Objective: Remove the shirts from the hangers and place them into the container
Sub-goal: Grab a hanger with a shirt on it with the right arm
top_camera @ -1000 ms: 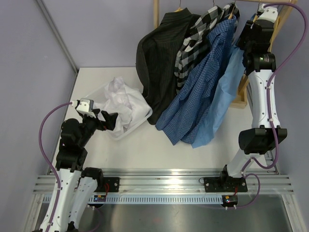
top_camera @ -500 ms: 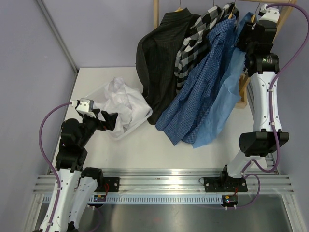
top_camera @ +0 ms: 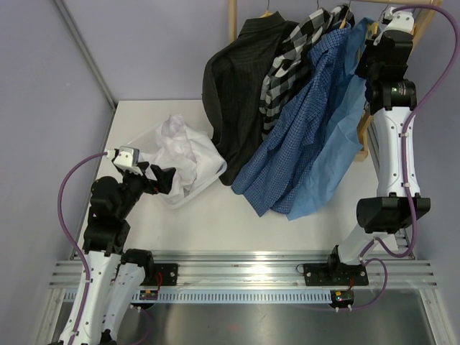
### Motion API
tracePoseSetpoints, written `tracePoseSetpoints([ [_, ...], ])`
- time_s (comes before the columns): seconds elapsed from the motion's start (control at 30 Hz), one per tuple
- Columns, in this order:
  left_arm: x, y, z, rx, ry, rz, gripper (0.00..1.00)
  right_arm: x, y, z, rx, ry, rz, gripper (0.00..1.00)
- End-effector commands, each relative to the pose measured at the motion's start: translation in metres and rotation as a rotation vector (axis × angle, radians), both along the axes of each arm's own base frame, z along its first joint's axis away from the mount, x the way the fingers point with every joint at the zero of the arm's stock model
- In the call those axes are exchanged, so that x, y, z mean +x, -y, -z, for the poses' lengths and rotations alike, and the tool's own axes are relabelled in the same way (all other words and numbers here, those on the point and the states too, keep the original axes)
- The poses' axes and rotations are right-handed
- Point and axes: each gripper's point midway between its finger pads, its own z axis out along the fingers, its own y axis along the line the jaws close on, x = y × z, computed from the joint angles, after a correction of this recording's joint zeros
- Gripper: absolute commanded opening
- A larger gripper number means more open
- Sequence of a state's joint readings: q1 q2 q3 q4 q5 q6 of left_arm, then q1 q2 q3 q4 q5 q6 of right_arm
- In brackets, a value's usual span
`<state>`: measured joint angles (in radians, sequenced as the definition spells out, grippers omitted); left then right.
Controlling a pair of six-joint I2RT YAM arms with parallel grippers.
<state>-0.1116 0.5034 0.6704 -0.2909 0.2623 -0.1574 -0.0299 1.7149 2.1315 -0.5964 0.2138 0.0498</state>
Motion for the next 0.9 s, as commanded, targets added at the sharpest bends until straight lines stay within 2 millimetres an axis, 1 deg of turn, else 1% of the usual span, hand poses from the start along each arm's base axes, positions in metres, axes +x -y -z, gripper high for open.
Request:
tracePoseSetpoints([
  [0.0,0.0,0.004,-0.009,-0.005,0.044,0.024,0.99,-0.033,-0.007,-0.056,-0.11,0.123,-0.073,0.0],
  [0.03,0.0,0.004,-0.01,-0.005,0.044,0.025,0.99,-0.036,-0.015,-0.065,-0.135,0.154,-0.128,0.0],
  [0.07,0.0,0.004,-0.009,-0.005,0.044,0.027,0.99,-0.042,-0.019,-0.072,-0.157,0.175,-0.154,0.0],
  [0.1,0.0,0.004,-0.01,-0.005,0.044,0.027,0.99,-0.054,-0.022,-0.079,-0.213,0.188,-0.187,0.0],
  [0.17,0.0,0.005,-0.009,-0.005,0.044,0.028,0.99,-0.064,-0.032,-0.091,-0.275,0.234,-0.25,0.0],
  [0.2,-0.001,0.005,-0.01,-0.006,0.047,0.03,0.99,-0.073,-0.033,-0.094,-0.292,0.247,-0.255,0.0],
  [0.3,-0.002,0.007,-0.011,-0.008,0.05,0.045,0.99,-0.081,-0.031,-0.098,-0.32,0.255,-0.251,0.0],
  [0.43,-0.003,0.009,-0.012,-0.01,0.058,0.057,0.99,-0.083,-0.029,-0.095,-0.327,0.252,-0.24,0.0],
  [0.6,-0.003,0.01,-0.012,-0.009,0.06,0.063,0.99,-0.084,-0.026,-0.097,-0.328,0.259,-0.223,0.0],
  [0.63,-0.004,0.011,-0.012,-0.009,0.06,0.066,0.99,-0.084,-0.026,-0.094,-0.328,0.248,-0.225,0.0],
  [0.67,-0.004,0.011,-0.012,-0.008,0.06,0.068,0.99,-0.088,-0.026,-0.093,-0.338,0.244,-0.226,0.0],
  [0.73,-0.005,0.013,-0.014,-0.008,0.069,0.084,0.99,-0.094,-0.025,-0.086,-0.365,0.22,-0.23,0.0],
  [0.8,-0.007,0.019,-0.014,-0.012,0.073,0.123,0.99,-0.104,-0.024,-0.071,-0.384,0.177,-0.238,0.0],
  [0.83,-0.008,0.022,-0.015,-0.014,0.08,0.14,0.99,-0.109,-0.019,-0.064,-0.396,0.153,-0.216,0.0],
  [0.87,-0.009,0.026,-0.015,-0.016,0.085,0.163,0.99,-0.118,-0.018,-0.053,-0.418,0.124,-0.22,0.0],
])
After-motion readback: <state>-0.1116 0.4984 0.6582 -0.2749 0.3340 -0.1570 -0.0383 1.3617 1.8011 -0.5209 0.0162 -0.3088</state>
